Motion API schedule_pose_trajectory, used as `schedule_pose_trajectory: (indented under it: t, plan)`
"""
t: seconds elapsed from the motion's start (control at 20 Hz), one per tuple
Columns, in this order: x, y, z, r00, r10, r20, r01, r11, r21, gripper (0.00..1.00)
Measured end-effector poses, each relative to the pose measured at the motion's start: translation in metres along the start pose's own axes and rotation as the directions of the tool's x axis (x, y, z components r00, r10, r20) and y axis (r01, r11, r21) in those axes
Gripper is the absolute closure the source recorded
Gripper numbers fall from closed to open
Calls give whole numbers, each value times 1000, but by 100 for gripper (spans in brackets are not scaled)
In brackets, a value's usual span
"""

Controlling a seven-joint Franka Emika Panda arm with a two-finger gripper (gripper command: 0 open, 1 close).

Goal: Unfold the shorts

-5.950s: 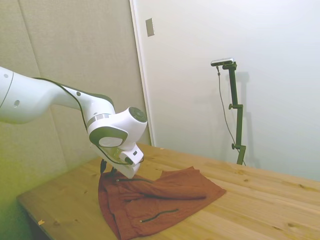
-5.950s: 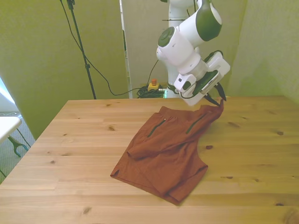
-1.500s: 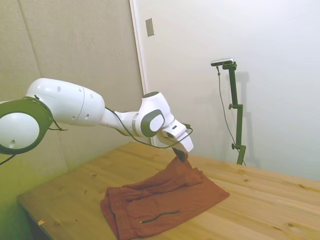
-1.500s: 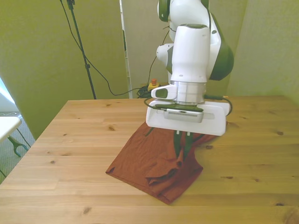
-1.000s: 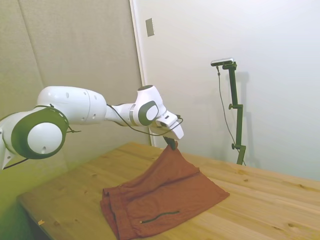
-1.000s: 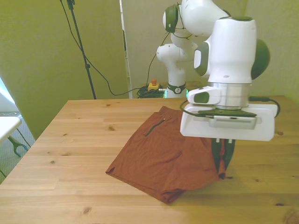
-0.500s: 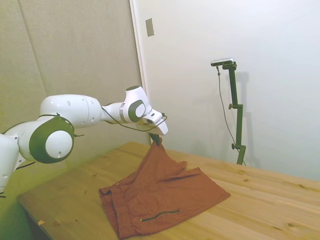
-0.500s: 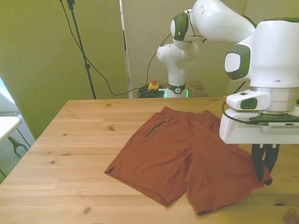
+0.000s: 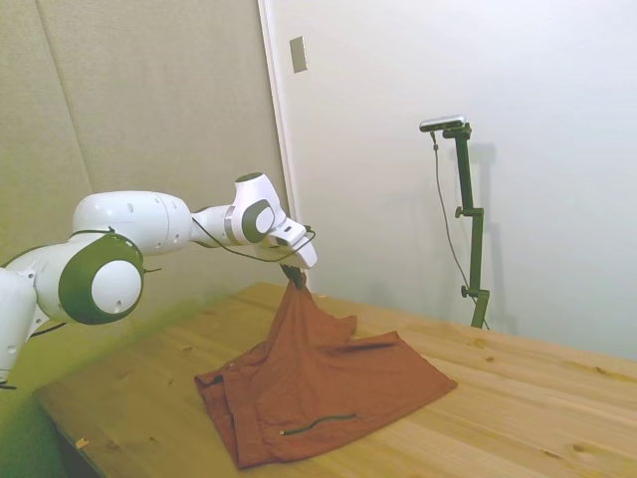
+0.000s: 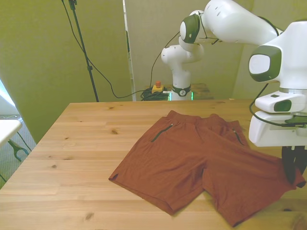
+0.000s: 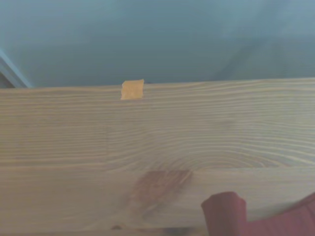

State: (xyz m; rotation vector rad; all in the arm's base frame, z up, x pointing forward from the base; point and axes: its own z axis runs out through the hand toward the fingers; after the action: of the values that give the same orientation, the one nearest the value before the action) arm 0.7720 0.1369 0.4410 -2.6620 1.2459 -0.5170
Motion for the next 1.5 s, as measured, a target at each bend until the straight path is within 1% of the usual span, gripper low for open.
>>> schedule_pose_trajectory:
  t: [0.25,0.65,0.9,1.0,1.1,1.3,1.5]
  plan:
    - [0,0,0,1000,0,0,0,1000,-1,0]
    - [6,-1,-10,1000,5,-12,-5,1000,10,0]
    - [7,21,-22,1000,3,4,-3,1000,-18,0]
    - [5,37,-33,1000,4,24,-3,999,-37,0]
    - [2,58,-49,997,14,71,-9,997,-73,0]
    - [-18,99,-94,990,-23,137,39,992,-119,0]
    - [-48,138,-139,983,-46,175,68,990,-121,0]
